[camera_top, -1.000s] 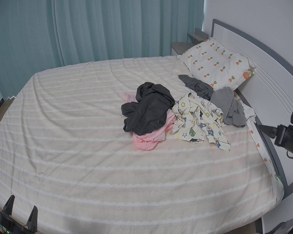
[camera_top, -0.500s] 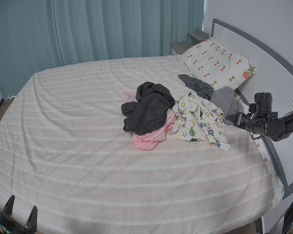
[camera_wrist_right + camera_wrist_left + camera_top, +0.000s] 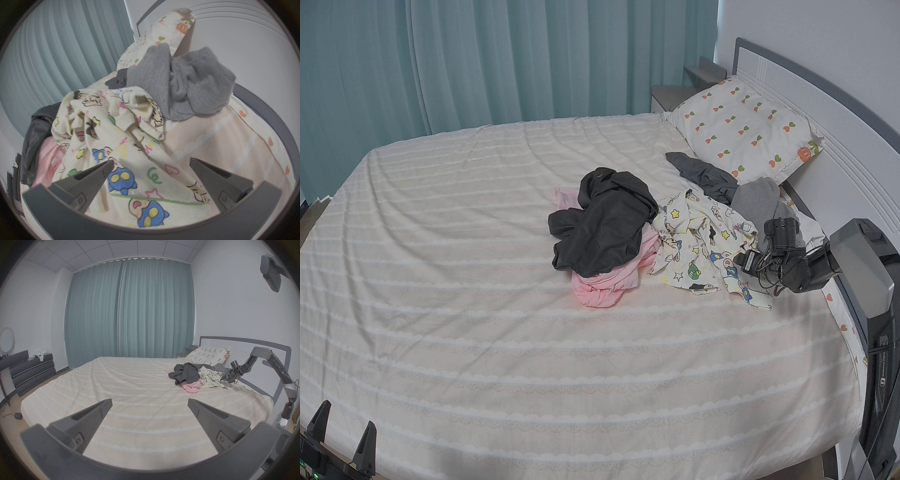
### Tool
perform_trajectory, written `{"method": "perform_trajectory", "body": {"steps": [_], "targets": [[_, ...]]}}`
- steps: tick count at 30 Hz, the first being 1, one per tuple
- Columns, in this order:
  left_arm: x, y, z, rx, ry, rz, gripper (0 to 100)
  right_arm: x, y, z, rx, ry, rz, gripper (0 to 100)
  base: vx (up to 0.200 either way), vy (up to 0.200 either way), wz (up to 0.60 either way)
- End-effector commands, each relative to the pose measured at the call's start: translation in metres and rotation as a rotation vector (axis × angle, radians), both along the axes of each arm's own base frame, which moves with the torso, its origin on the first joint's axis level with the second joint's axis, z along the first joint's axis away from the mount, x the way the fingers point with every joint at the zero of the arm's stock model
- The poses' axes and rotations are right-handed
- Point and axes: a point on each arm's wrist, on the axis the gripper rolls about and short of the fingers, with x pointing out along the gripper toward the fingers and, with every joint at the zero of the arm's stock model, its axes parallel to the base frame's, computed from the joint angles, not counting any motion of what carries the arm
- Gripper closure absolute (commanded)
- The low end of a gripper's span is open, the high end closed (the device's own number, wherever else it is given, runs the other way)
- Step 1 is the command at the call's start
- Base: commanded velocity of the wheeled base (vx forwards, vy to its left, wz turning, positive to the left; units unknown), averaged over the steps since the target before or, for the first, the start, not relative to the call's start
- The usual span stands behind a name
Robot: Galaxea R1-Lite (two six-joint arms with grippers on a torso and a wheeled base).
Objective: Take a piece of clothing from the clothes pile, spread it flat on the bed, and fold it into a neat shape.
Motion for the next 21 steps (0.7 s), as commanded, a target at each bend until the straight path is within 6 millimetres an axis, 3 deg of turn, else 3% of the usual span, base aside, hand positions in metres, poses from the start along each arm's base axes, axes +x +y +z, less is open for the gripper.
{"method": "perform_trajectory", "body": {"steps": [1,12,13,21], "targets": [[0.000,0.000,-0.004,0.001,0.003,0.001,0,0.009,0.000,-0.023,-0.003,0.027,-0.007,0,0.000,0.000,0.00],[0.000,0.000,-0.004,-0.001,0.003,0.001,0,0.023,0.006,-0.034,-0.005,0.005,0.013,0,0.000,0.000,0.00],[0.000,0.000,-0.004,-0.001,0.001,0.001,0,0.023,0.006,-0.036,-0.005,0.008,0.013,100,0.000,0.000,0.00],[0.000,0.000,-0.004,0.001,0.001,0.001,0,0.020,0.008,-0.036,0.012,0.013,0.015,100,0.000,0.000,0.00]]}}
